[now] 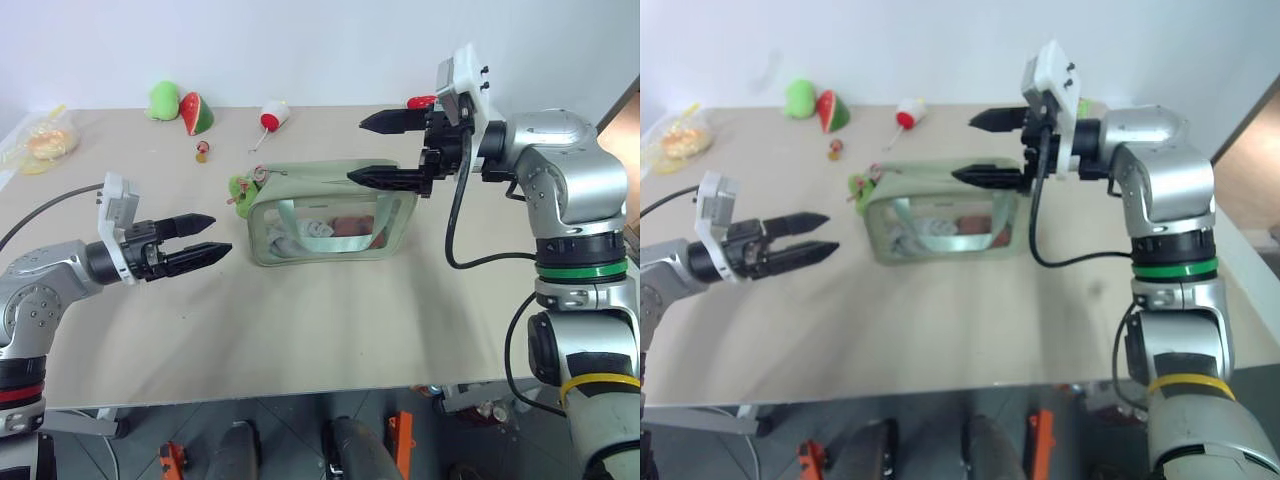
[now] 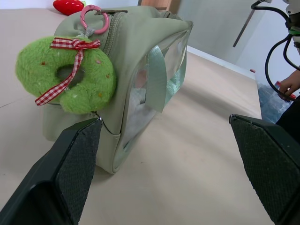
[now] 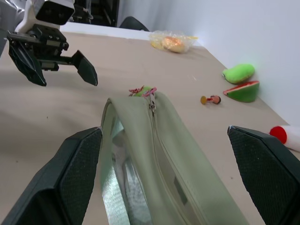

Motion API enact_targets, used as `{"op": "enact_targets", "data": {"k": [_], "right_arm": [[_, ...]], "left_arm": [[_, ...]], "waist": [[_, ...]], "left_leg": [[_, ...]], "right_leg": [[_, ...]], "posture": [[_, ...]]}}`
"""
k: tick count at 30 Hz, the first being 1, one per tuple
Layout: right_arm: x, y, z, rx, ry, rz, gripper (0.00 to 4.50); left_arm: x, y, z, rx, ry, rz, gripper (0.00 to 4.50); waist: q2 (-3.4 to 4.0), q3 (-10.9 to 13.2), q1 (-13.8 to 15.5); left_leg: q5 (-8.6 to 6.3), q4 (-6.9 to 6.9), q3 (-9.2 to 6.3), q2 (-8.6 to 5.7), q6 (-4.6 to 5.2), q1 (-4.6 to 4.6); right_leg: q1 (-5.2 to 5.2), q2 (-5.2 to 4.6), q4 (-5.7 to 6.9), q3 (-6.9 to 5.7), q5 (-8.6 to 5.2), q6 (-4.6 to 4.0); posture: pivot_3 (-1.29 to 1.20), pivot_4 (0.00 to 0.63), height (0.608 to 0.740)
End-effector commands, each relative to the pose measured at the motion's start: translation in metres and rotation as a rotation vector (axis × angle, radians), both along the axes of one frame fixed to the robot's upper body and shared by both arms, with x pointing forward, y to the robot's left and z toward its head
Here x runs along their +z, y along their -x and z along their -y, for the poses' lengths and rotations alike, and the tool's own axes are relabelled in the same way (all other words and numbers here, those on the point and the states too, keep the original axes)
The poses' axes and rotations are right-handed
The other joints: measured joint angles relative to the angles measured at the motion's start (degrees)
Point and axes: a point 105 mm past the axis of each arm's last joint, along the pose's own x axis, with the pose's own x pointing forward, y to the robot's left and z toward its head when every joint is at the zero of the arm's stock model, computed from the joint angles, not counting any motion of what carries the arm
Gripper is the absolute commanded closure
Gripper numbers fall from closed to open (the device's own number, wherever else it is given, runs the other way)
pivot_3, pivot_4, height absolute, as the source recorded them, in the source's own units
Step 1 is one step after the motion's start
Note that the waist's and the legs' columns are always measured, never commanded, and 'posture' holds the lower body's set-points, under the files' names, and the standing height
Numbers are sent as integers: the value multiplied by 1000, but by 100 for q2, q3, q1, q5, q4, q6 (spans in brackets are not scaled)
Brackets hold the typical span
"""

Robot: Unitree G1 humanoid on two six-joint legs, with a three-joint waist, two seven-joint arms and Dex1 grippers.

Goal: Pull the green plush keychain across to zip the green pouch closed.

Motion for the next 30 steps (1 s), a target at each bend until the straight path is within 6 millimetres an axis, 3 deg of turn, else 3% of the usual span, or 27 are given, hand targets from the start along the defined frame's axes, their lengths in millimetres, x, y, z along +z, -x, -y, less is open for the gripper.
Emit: {"op": "enact_targets", "data": {"k": [1,6,9,17,27,30], "right_arm": [[-1,8,18,-17,70,47,45],[-20,-10,72,-220,178,17,45],[-37,-13,87,-260,224,-23,45],[-64,-24,77,-248,215,-91,45],[-73,-29,68,-224,186,-123,45],[-72,-31,67,-225,171,-117,804]], "left_arm": [[13,3,-2,2,17,56,0],[13,7,-5,10,19,58,0],[17,10,-8,14,25,63,0],[43,18,12,-72,65,134,0],[61,21,20,-103,80,192,0],[63,19,20,-99,86,198,0]], "waist": [[0,0,0],[0,0,3],[0,0,2],[-1,1,-9],[-1,1,-8],[-1,1,-7]], "left_leg": [[0,0,0,0,0,0],[0,3,3,-2,0,0],[0,2,3,-2,0,2],[0,2,3,-1,0,7],[0,5,4,-3,0,5],[0,5,3,-3,0,5]], "right_leg": [[1,0,0,0,-3,-5],[0,-4,-1,3,-8,-9],[0,-3,-1,2,-8,-10],[2,1,1,5,-5,-9],[4,2,-1,8,1,6],[4,2,0,8,1,5]], "posture": [[0,150,740],[0,150,740],[0,150,740],[0,150,740],[0,150,740],[0,150,740]]}}
